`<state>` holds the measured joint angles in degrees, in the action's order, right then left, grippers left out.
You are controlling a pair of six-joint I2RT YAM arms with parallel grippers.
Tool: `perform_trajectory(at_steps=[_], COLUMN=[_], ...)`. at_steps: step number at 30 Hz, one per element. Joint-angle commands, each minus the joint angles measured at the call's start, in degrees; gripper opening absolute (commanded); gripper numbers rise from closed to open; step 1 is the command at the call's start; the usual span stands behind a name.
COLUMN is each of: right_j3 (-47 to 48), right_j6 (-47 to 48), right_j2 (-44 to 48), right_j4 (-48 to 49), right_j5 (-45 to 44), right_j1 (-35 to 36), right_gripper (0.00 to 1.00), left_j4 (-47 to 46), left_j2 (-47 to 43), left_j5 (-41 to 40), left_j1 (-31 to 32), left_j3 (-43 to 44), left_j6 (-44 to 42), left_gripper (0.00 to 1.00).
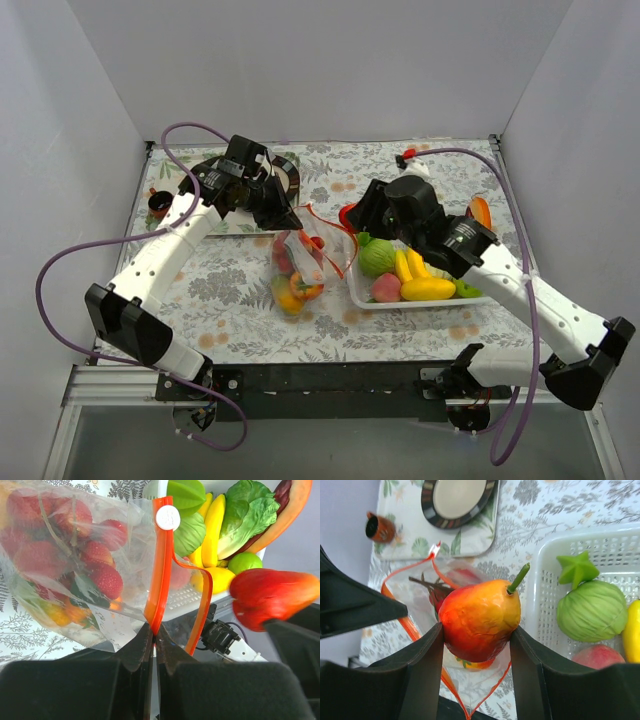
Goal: Place the food in the zip-top bag and seal the zipper
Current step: Pick up the fake fruit from the bin, then place the fake fruit in the zipper food storage bag.
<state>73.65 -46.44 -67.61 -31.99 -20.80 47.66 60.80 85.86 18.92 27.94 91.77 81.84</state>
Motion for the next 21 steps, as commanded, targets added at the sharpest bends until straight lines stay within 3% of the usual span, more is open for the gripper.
perform_trajectory(at_steps=[1,5,11,14,15,17,21], right_j3=[3.4,4.1,3.8,2.7,2.5,2.5,4.2], right_j6=[6.0,6.9,8.2,8.6,9.5,10.4,12.1], right_j2=[-3.3,-5.3,-7.5,-7.3,-7.1,-7.2,-8.4], right_j4=[2.1,2.1,0.8,0.8,1.1,1.4,1.2], right_j5=[2.9,2.9,3.2,3.4,3.4,3.7,4.6], right_j1=[3.4,6.5,8.8,8.9,8.8,8.9,8.9], right_gripper=[0.01,0.01,0.14,0.34,0.47,0.61,0.73], left_j4=[0.2,0.6,0.9,1.1,1.0,0.9,0.9], left_j2=[-0.5,-0.4,0.3,0.4,0.4,0.4,0.2], left_j5=[0.7,0.0,-0.2,-0.2,0.0,0.1,0.3], left_j1=[0.3,0.3,0.4,0.3,0.3,0.4,0.4], left_j3=[2.9,3.3,4.5,4.8,4.9,4.9,5.0], left_j6=[-0.1,-0.1,-0.2,-0.4,-0.5,-0.5,-0.6], left_gripper=[0.0,0.0,0.0,0.0,0.0,0.0,0.0])
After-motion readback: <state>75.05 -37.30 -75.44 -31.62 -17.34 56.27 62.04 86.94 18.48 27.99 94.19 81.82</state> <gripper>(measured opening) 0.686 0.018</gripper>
